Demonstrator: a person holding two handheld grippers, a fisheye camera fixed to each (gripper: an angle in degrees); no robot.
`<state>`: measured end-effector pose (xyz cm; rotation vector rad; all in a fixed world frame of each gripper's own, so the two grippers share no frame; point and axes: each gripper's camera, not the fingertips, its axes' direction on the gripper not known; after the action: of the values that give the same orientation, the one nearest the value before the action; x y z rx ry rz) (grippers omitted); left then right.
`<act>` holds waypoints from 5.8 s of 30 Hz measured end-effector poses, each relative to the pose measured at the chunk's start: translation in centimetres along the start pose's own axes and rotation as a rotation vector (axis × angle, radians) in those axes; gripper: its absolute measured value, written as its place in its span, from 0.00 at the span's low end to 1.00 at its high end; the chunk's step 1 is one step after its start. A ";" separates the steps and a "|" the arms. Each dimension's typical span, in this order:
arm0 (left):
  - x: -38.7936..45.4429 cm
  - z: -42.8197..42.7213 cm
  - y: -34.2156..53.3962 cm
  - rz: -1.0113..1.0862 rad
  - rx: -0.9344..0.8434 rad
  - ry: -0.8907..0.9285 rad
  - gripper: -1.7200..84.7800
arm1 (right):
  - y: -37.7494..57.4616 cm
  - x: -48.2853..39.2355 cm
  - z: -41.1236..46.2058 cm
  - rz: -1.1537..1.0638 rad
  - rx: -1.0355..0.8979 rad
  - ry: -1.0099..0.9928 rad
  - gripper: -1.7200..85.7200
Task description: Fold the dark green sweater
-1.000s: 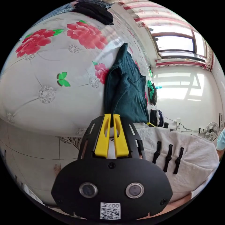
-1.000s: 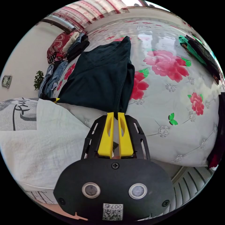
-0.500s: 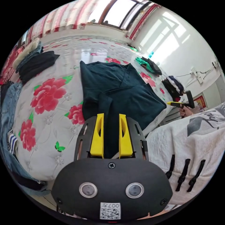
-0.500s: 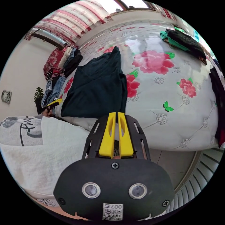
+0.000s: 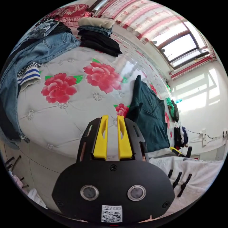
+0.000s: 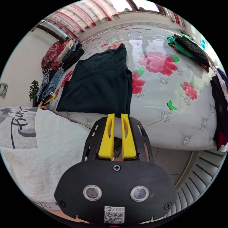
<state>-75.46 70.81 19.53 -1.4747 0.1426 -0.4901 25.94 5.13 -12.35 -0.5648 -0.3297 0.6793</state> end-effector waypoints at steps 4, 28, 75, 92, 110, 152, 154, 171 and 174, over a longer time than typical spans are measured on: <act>2.4 1.0 4.1 0.159 -0.109 0.043 0.13 | 0.0 1.3 0.2 0.011 -0.006 -0.013 0.06; 6.0 -3.8 0.6 0.261 -0.241 0.349 0.04 | 1.1 5.4 -6.4 -0.099 -0.030 -0.377 0.02; 6.1 5.5 -17.7 -0.104 -0.162 0.163 0.01 | -8.9 14.1 4.8 0.616 0.226 -0.531 0.12; 3.8 -2.4 -10.8 -0.174 -0.059 0.181 0.01 | -27.0 -7.6 -2.4 -0.091 0.134 -0.091 0.10; -1.5 -8.6 -10.0 -0.211 -0.102 0.167 0.01 | -27.8 -33.8 18.1 -0.619 -0.218 -0.261 0.10; -1.8 -3.8 -30.4 0.022 -0.427 0.599 0.24 | -18.1 0.5 19.9 0.681 0.088 -0.900 0.16; -1.8 -2.8 -31.3 -0.062 -0.455 0.564 0.18 | -19.1 -0.4 21.1 0.678 0.081 -0.916 0.14; 1.2 -15.8 -45.7 0.178 -0.189 0.522 0.09 | -39.2 -20.0 14.2 0.274 0.124 -0.931 0.04; 1.0 -20.2 -52.1 0.243 -0.079 0.467 0.09 | -46.0 -26.3 14.3 0.169 0.181 -0.970 0.04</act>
<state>-94.22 50.94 68.23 -1.3756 0.7081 -0.6276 22.88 -36.38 23.46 -0.0494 -1.1184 1.1105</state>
